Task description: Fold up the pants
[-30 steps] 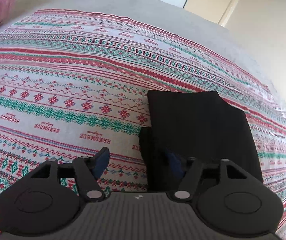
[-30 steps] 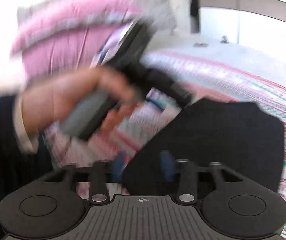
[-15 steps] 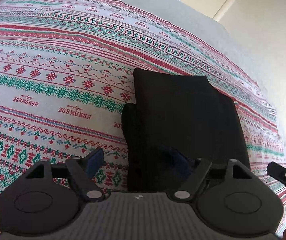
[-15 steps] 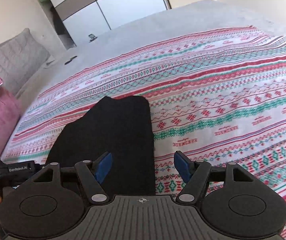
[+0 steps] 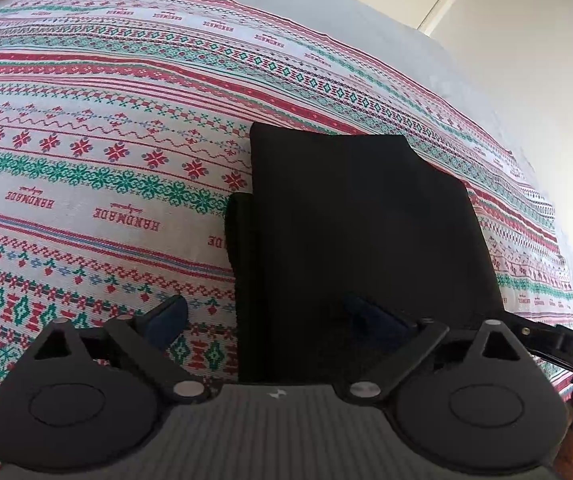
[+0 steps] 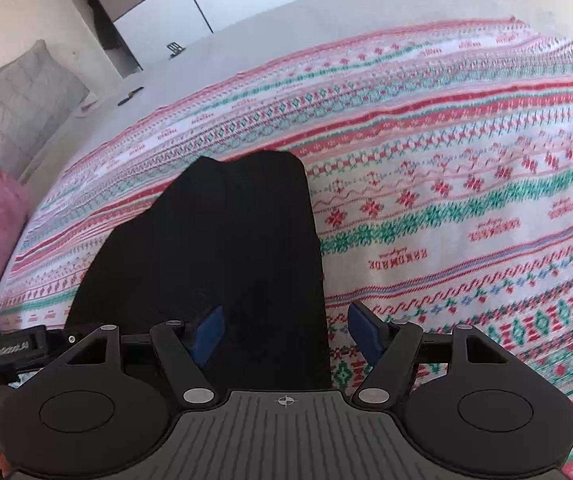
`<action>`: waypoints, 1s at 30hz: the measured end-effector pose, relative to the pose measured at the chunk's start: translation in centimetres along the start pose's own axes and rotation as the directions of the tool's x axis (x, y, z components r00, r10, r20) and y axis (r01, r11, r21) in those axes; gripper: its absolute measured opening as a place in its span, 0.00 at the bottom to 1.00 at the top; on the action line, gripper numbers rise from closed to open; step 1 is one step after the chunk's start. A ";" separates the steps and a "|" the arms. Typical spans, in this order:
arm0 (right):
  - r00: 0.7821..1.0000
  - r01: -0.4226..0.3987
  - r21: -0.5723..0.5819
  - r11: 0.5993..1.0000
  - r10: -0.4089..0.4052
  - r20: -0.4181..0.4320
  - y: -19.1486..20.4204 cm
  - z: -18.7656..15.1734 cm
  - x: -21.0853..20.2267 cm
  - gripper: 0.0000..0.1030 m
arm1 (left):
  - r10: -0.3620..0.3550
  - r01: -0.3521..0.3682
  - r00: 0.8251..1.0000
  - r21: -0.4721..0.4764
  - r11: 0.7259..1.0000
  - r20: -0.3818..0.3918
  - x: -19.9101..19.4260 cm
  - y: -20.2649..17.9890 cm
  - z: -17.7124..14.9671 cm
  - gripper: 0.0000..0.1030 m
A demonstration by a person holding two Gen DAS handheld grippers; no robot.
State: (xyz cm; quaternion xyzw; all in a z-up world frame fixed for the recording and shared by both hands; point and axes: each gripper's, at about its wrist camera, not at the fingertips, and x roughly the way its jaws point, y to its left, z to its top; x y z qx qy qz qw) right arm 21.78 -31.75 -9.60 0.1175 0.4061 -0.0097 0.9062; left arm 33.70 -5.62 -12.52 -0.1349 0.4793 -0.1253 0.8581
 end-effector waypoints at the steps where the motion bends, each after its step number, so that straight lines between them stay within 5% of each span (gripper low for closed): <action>1: 1.000 -0.001 0.004 1.000 0.001 -0.003 0.1 -0.2 0.2 0.62 | 0.000 0.000 1.000 0.001 1.000 0.002 0.1 -0.1 -0.1 0.93; 6: 1.000 0.004 -0.023 1.000 -0.004 0.008 0.9 -0.8 1.0 0.53 | -0.063 0.064 0.998 -0.020 0.998 0.004 0.2 -0.2 -0.1 0.90; 8: 1.000 0.005 -0.011 1.000 -0.005 0.017 0.9 -0.9 1.2 0.45 | -0.066 0.066 0.998 -0.007 0.998 0.009 0.3 -0.4 -0.2 0.73; 11: 1.000 0.006 0.014 1.000 -0.006 0.023 0.5 -0.8 1.2 0.37 | -0.071 0.071 0.997 -0.001 0.997 0.010 0.4 -0.6 -0.1 0.65; 20: 0.999 -0.051 0.085 0.995 0.050 0.012 -1.1 -0.7 1.7 0.37 | -0.104 0.105 0.995 -0.001 0.995 0.006 0.3 0.0 -0.4 0.73; 21: 0.999 -0.046 0.067 0.997 0.045 0.015 -0.9 -0.7 1.7 0.37 | -0.096 0.096 0.995 0.005 0.995 0.011 0.4 -0.2 -0.4 0.70; 26: 0.998 -0.006 -0.020 1.000 0.007 0.059 1.0 -0.9 1.1 0.09 | -0.118 0.119 0.992 -0.015 0.993 0.054 -0.3 0.0 0.1 0.18; 30: 0.990 -0.016 -0.059 0.998 0.024 0.137 2.3 -0.1 -0.5 0.07 | -0.128 0.130 0.988 -0.010 0.992 0.091 -1.3 -0.5 1.0 0.16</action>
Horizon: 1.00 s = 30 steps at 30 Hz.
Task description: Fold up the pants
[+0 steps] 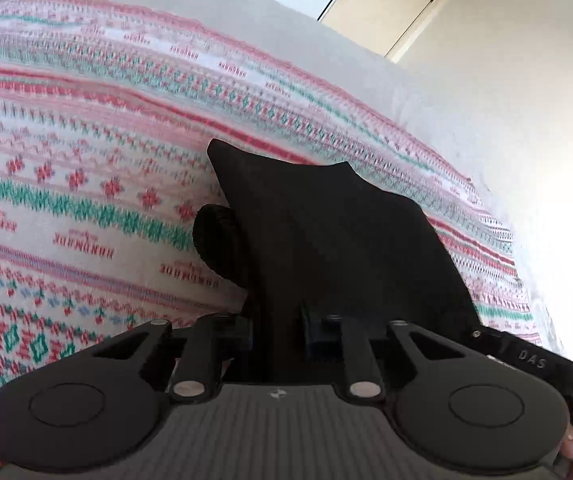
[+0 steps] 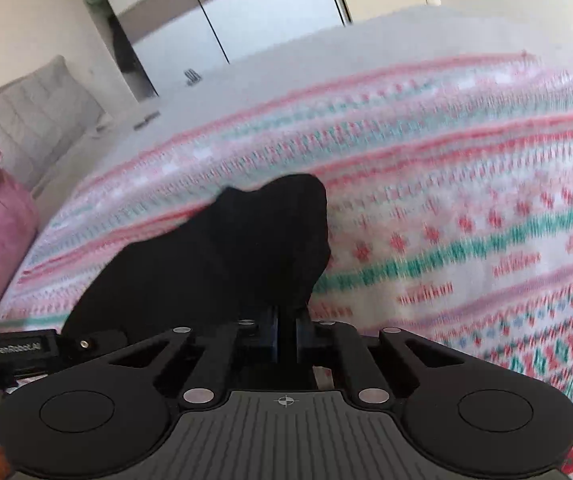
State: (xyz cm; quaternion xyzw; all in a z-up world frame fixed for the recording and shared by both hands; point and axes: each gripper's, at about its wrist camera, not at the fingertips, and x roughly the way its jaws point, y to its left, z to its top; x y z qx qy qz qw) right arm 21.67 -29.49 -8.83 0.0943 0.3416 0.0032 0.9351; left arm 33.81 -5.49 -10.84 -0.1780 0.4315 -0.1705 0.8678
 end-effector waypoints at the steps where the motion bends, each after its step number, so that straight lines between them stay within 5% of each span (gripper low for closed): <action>1: 1.000 -0.003 -0.006 1.000 0.003 0.014 0.3 0.3 -0.2 0.07 | 0.003 -0.003 1.000 0.004 1.000 0.016 -0.1 -0.2 0.3 0.16; 13: 0.996 -0.055 0.010 0.998 0.054 0.068 0.5 8.5 4.7 0.07 | -0.003 -0.001 0.993 0.042 0.999 0.114 3.5 -0.5 8.5 0.18; 16: 1.000 -0.003 0.003 1.000 0.003 0.020 -0.5 8.4 8.9 0.09 | 0.067 -0.079 0.994 0.126 0.989 0.091 6.5 -0.3 8.4 0.31; 18: 0.994 0.081 0.029 0.996 -0.078 -0.075 -1.6 7.5 11.9 0.21 | 0.172 -0.182 0.981 0.135 0.974 0.087 7.8 0.3 8.3 0.43; 19: 0.993 0.080 0.040 0.996 -0.076 -0.086 -2.1 7.2 12.6 0.21 | 0.161 -0.171 0.983 0.119 0.978 0.088 7.8 0.8 8.4 0.46; 24: 0.987 0.102 0.030 0.994 -0.098 -0.126 -1.5 8.9 11.9 0.26 | 0.194 -0.204 0.975 0.089 0.975 0.112 5.7 1.2 9.1 0.47; 27: 0.981 0.175 -0.037 0.984 -0.177 -0.078 -1.0 9.4 10.3 0.27 | 0.220 -0.229 0.965 0.052 0.972 0.140 3.8 1.2 9.0 0.47; 30: 0.985 0.167 -0.041 0.985 -0.169 -0.047 -1.1 9.6 8.4 0.41 | 0.233 -0.236 0.963 0.007 0.972 0.136 2.6 1.4 8.8 0.48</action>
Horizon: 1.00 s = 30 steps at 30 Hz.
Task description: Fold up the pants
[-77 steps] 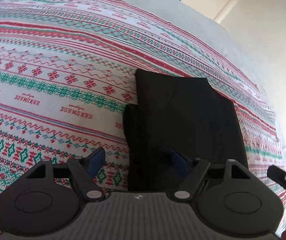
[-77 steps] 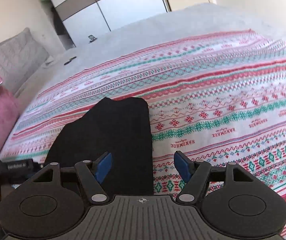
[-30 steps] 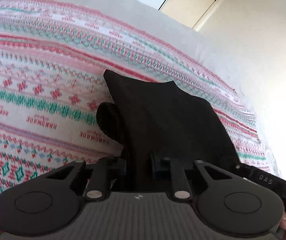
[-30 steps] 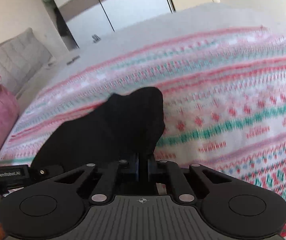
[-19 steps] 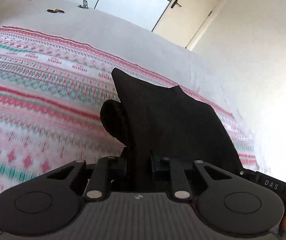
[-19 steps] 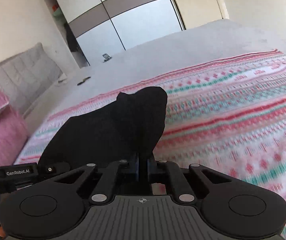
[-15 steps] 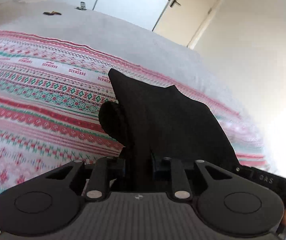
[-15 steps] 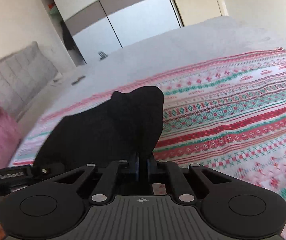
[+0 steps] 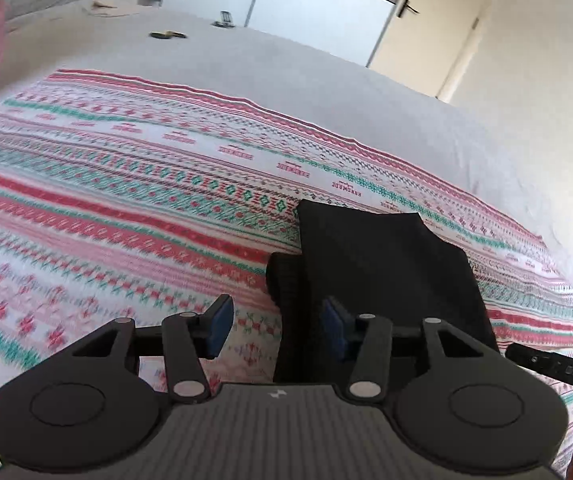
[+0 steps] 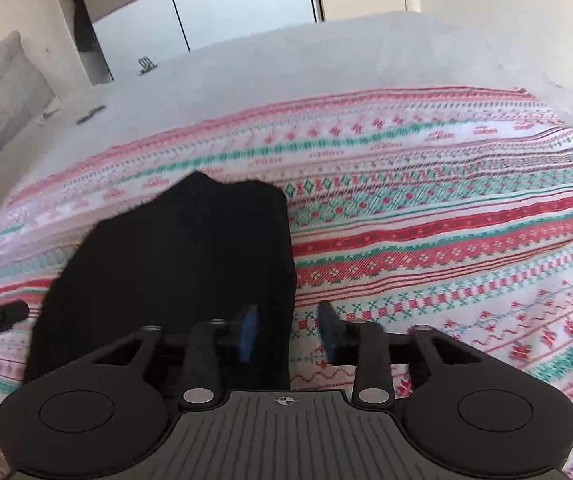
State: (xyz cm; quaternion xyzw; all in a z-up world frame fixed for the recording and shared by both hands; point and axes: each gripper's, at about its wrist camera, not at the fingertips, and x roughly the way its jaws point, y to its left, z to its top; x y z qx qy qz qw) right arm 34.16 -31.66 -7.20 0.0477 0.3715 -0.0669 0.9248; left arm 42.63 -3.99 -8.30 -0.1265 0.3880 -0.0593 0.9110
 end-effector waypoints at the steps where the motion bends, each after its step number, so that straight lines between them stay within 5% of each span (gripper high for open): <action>1: 1.000 -0.012 0.008 1.000 0.012 0.005 -0.2 -0.1 -0.7 0.44 | 0.025 -0.025 1.000 0.024 0.999 0.007 -0.6 -0.4 -0.1 0.52; 5: 0.998 -0.054 0.000 0.999 0.054 0.024 0.6 -1.3 -4.4 0.45 | 0.121 -0.129 0.991 0.138 0.982 0.065 -3.8 -2.2 -2.1 0.86; 6: 0.997 -0.069 -0.019 0.997 0.069 0.033 1.0 -1.8 -5.3 0.47 | 0.127 -0.137 0.989 0.140 0.981 0.082 -4.6 -2.3 -2.8 0.88; 13: 0.987 -0.092 -0.219 0.971 0.119 0.112 4.7 -4.8 -10.3 0.63 | 0.142 -0.151 0.988 0.172 0.973 0.066 -6.7 -2.6 -5.6 0.91; 23: 0.978 -0.102 -0.223 0.969 0.138 0.154 5.4 -7.5 -14.2 0.75 | 0.153 -0.175 0.982 0.225 0.959 0.111 -9.9 -3.6 -8.3 0.98; 30: 0.986 -0.075 -0.295 0.952 0.116 0.123 6.6 -8.7 -13.1 0.87 | 0.151 -0.168 0.985 0.263 0.950 0.085 -9.3 -3.8 -8.9 0.98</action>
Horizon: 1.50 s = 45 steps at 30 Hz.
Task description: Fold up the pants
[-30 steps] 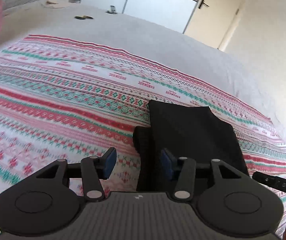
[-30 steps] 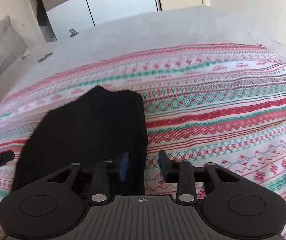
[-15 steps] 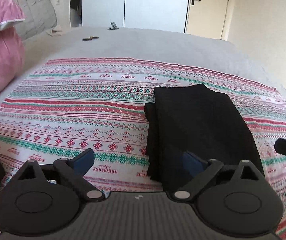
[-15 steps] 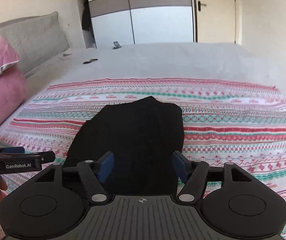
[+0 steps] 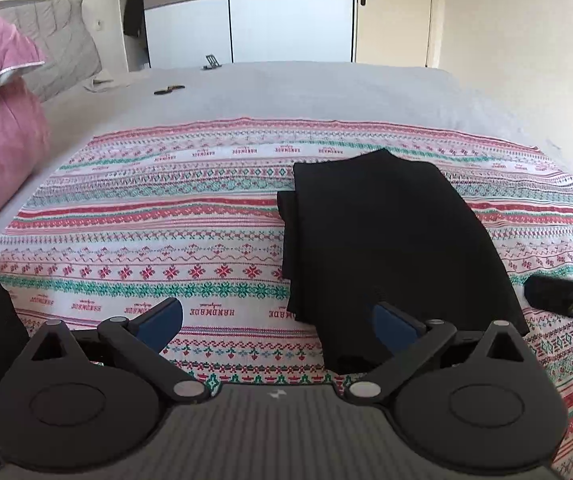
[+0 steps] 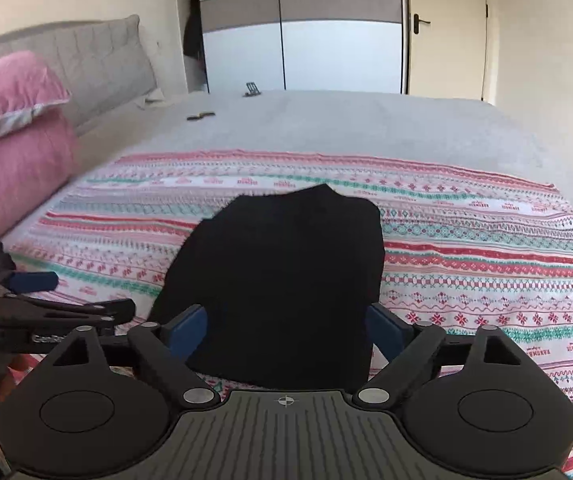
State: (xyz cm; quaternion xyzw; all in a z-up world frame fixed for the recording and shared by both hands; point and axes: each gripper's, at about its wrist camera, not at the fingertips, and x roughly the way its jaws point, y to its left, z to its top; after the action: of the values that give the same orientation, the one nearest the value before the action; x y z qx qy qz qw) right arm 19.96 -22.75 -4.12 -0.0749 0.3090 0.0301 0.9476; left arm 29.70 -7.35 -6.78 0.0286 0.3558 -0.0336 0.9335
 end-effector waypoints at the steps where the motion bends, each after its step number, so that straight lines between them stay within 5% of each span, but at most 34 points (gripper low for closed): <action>1: 1.000 0.007 -0.007 1.000 -0.007 -0.018 0.1 0.0 0.6 0.87 | -0.002 0.002 1.000 -0.008 1.000 -0.007 0.1 0.0 0.0 0.98; 9: 0.999 0.017 -0.032 0.999 -0.018 -0.045 0.7 -0.3 1.3 0.93 | 0.000 0.000 1.000 -0.001 1.000 -0.021 0.5 -0.4 -0.1 0.98; 45: 0.991 0.065 -0.020 0.998 -0.067 -0.119 -0.3 -1.0 2.6 0.93 | -0.006 0.009 0.998 0.045 0.999 -0.061 1.2 -1.0 -0.4 0.98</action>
State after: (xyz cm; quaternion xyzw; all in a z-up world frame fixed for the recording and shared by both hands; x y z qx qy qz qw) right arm 21.48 -23.17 -6.42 -0.0943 0.3625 -0.0033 0.9272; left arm 30.30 -8.36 -7.91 0.0493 0.3831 -0.0442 0.9213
